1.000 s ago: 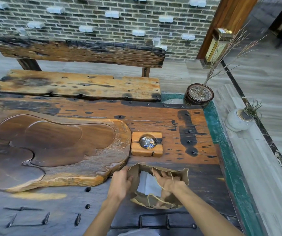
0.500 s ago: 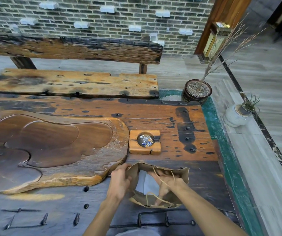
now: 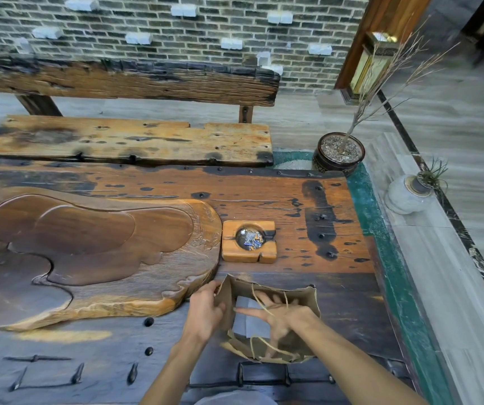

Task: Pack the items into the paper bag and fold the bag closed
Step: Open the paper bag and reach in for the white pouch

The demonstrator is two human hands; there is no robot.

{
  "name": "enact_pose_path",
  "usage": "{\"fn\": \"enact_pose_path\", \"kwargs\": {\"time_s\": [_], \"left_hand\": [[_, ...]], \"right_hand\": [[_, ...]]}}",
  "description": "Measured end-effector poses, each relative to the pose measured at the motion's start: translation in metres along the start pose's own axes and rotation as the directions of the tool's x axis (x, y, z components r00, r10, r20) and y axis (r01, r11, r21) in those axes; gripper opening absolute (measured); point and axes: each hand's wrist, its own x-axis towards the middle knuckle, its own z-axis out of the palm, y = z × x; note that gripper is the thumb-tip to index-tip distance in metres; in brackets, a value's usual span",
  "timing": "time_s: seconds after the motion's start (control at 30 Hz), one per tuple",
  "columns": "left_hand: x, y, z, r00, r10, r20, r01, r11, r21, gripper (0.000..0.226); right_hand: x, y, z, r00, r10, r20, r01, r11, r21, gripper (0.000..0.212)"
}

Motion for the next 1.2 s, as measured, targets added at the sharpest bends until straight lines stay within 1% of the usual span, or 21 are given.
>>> {"fn": "enact_pose_path", "kwargs": {"time_s": [0.1, 0.2, 0.3, 0.33, 0.37, 0.43, 0.57, 0.67, 0.73, 0.83, 0.9, 1.2], "left_hand": [[0.0, 0.001, 0.001, 1.0, -0.002, 0.001, 0.002, 1.0, -0.01, 0.045], [-0.001, 0.0, 0.001, 1.0, -0.001, 0.003, 0.001, 1.0, -0.02, 0.044], [0.001, 0.0, 0.002, 1.0, -0.012, 0.006, 0.012, 0.999, -0.041, 0.043], [0.001, 0.0, 0.002, 1.0, -0.017, 0.012, 0.018, 0.999, -0.049, 0.043], [0.002, 0.0, 0.003, 1.0, -0.02, 0.019, 0.021, 0.998, -0.054, 0.042], [0.003, 0.001, 0.003, 1.0, -0.016, 0.024, 0.018, 0.998, -0.059, 0.043], [0.004, 0.001, 0.002, 0.999, -0.021, 0.025, 0.023, 0.997, -0.07, 0.044], [0.003, -0.001, 0.002, 0.999, -0.033, 0.029, 0.036, 0.995, -0.092, 0.044], [0.003, -0.003, 0.003, 0.999, -0.031, 0.029, 0.034, 0.994, -0.102, 0.046], [0.003, -0.004, 0.004, 0.999, -0.033, 0.032, 0.037, 0.993, -0.112, 0.048], [0.004, -0.005, 0.004, 0.998, -0.039, 0.039, 0.044, 0.993, -0.111, 0.049], [0.008, -0.008, 0.0, 0.997, -0.042, 0.064, 0.051, 0.989, -0.138, 0.046]], "right_hand": [[0.003, 0.002, 0.004, 1.0, -0.015, -0.002, 0.015, 0.999, 0.034, 0.121], [0.01, 0.01, 0.008, 0.997, -0.035, -0.07, 0.047, 0.984, 0.172, 0.117], [0.023, 0.02, 0.01, 0.996, 0.033, -0.086, 0.005, 0.915, 0.404, 0.103], [0.026, 0.022, 0.01, 0.994, 0.064, -0.085, -0.018, 0.887, 0.461, 0.097], [0.028, 0.024, 0.009, 0.991, 0.104, -0.089, -0.048, 0.875, 0.482, 0.093], [0.034, 0.029, 0.009, 0.98, 0.168, -0.104, -0.097, 0.869, 0.485, 0.087], [0.048, 0.034, 0.016, 0.961, 0.269, -0.064, -0.196, 0.826, 0.528, 0.096], [0.055, 0.035, 0.018, 0.946, 0.319, -0.064, -0.246, 0.832, 0.498, 0.093], [0.059, 0.037, 0.02, 0.933, 0.351, -0.078, -0.28, 0.845, 0.456, 0.079], [0.064, 0.038, 0.021, 0.91, 0.399, -0.113, -0.327, 0.858, 0.396, 0.052], [0.065, 0.038, 0.02, 0.904, 0.413, -0.114, -0.339, 0.852, 0.399, 0.045], [0.078, 0.044, 0.027, 0.891, 0.438, -0.119, -0.367, 0.85, 0.379, 0.047]]}}
